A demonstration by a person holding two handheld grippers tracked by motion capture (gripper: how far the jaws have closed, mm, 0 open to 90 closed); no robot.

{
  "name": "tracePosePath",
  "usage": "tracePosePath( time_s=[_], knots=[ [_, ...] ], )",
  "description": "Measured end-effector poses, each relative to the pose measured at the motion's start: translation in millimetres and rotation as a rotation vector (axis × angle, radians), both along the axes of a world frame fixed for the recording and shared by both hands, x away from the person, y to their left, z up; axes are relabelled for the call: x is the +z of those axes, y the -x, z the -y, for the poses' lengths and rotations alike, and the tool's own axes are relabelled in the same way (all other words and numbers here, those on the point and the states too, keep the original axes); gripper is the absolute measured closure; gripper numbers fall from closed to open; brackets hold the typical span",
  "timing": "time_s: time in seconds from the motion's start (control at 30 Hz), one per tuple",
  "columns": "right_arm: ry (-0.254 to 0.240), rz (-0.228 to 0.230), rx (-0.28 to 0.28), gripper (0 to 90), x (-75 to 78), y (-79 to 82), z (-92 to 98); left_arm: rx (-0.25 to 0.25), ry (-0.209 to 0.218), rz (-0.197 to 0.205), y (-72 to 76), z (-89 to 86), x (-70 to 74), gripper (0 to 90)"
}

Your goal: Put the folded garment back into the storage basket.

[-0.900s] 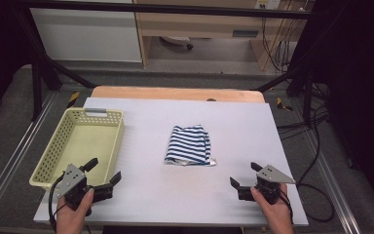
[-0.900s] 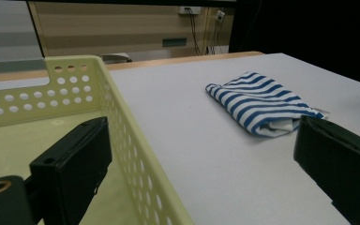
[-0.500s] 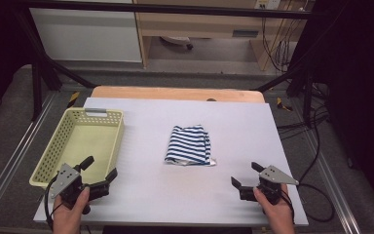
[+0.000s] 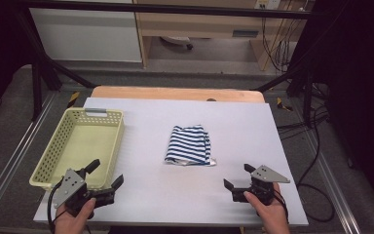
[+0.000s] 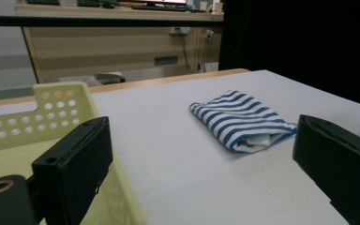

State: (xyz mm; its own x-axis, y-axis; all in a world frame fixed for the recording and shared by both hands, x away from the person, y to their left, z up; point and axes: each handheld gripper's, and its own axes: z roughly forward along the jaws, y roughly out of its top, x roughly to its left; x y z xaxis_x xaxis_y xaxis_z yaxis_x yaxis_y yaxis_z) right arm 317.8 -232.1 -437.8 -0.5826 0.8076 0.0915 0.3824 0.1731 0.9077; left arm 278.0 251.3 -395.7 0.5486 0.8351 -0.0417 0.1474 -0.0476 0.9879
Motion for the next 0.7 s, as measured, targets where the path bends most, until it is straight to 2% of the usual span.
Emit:
tracePosePath(
  time_s=[0.13, 0.17, 0.27, 0.37, 0.43, 0.63, 0.7],
  knots=[
    [-0.009, -0.019, -0.002, 4.6, -0.3, -2.0, -3.4, -0.052, -0.041, 0.005, -2.4, 25.1, 5.5, 4.9],
    [-0.001, -0.023, -0.009, 4.6, -0.5, -1.4, -3.5, -0.06, -0.059, -0.007, -4.1, 33.0, 6.6, 5.0],
    [0.018, -0.042, -0.034, 5.8, -1.6, 1.1, -0.8, -0.078, -0.119, -0.075, -13.5, 57.2, 5.9, 5.2],
    [0.015, -0.094, -0.025, 7.6, -1.8, 1.3, 3.1, -0.093, -0.17, -0.14, -25.7, 74.8, -0.1, 4.3],
    [0.024, -0.088, -0.029, 7.5, -2.7, 1.3, 3.3, -0.115, -0.208, -0.16, -33.1, 82.5, -4.2, 4.5],
    [0.039, -0.089, -0.041, 7.0, -4.9, 2.7, 3.8, -0.144, -0.254, -0.234, -53.1, 100.9, -19.3, 8.6],
    [0.041, -0.089, -0.056, 6.9, -5.2, 3.3, 4.6, -0.149, -0.286, -0.25, -59.5, 107.2, -24.8, 11.2]
  ],
)
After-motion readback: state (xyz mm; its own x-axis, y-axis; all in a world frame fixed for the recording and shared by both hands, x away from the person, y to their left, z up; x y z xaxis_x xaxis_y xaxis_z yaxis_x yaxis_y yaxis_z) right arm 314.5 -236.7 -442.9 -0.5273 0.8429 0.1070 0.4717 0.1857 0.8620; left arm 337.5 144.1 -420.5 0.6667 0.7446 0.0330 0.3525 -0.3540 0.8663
